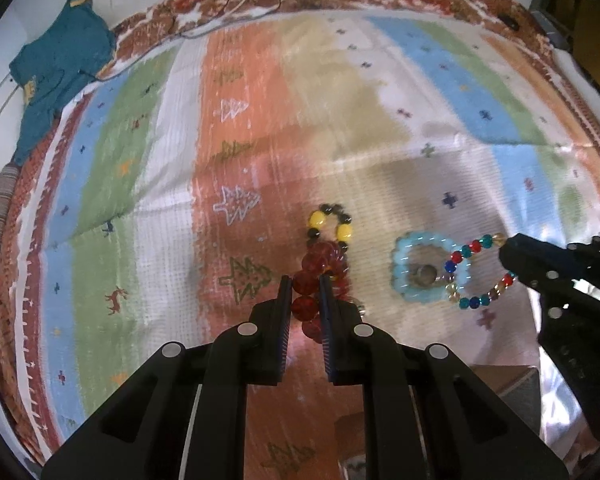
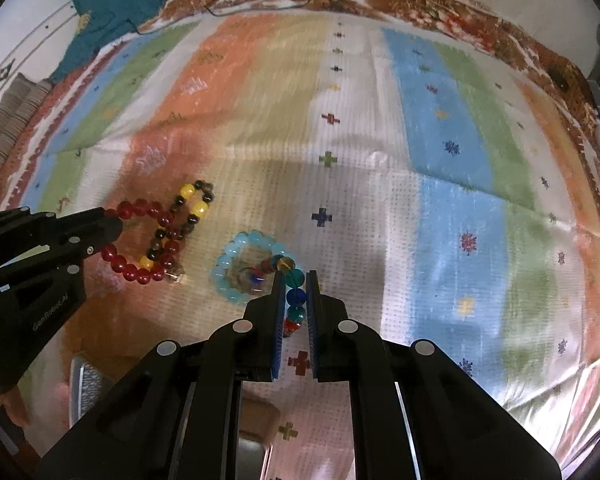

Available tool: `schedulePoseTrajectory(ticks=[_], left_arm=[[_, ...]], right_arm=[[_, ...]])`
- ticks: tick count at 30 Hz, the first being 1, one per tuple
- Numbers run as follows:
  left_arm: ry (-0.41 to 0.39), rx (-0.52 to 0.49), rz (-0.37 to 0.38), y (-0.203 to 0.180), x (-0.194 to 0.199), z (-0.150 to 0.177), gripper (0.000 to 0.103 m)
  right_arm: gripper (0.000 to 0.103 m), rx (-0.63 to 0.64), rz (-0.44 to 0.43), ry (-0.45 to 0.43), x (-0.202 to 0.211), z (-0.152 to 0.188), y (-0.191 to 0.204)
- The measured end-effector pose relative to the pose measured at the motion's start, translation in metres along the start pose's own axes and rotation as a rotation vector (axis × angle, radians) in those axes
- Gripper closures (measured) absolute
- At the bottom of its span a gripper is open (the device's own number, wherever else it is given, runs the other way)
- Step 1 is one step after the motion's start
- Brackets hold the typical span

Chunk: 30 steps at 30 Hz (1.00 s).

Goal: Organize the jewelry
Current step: 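Grasp the red bead bracelet with the left tool while the right tool grasps the multicolour bead bracelet, then carry the red bracelet with the left tool while the right tool carries the multicolour bracelet over the tin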

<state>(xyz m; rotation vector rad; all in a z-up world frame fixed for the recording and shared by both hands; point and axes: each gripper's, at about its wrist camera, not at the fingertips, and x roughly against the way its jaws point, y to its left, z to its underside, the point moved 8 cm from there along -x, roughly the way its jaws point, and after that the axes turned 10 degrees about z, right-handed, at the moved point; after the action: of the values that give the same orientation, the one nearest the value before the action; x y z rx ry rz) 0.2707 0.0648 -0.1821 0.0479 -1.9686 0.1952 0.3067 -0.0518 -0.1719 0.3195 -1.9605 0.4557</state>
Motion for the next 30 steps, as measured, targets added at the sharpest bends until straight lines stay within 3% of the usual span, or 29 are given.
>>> schedulePoseTrajectory(ticks=[30], left_arm=[[-0.188,-0.007,0.081,-0.024,0.091,0.018,0.09]], right_arm=[[0.092,-0.001,-0.056,-0.194,0.073,0.014,0.003]])
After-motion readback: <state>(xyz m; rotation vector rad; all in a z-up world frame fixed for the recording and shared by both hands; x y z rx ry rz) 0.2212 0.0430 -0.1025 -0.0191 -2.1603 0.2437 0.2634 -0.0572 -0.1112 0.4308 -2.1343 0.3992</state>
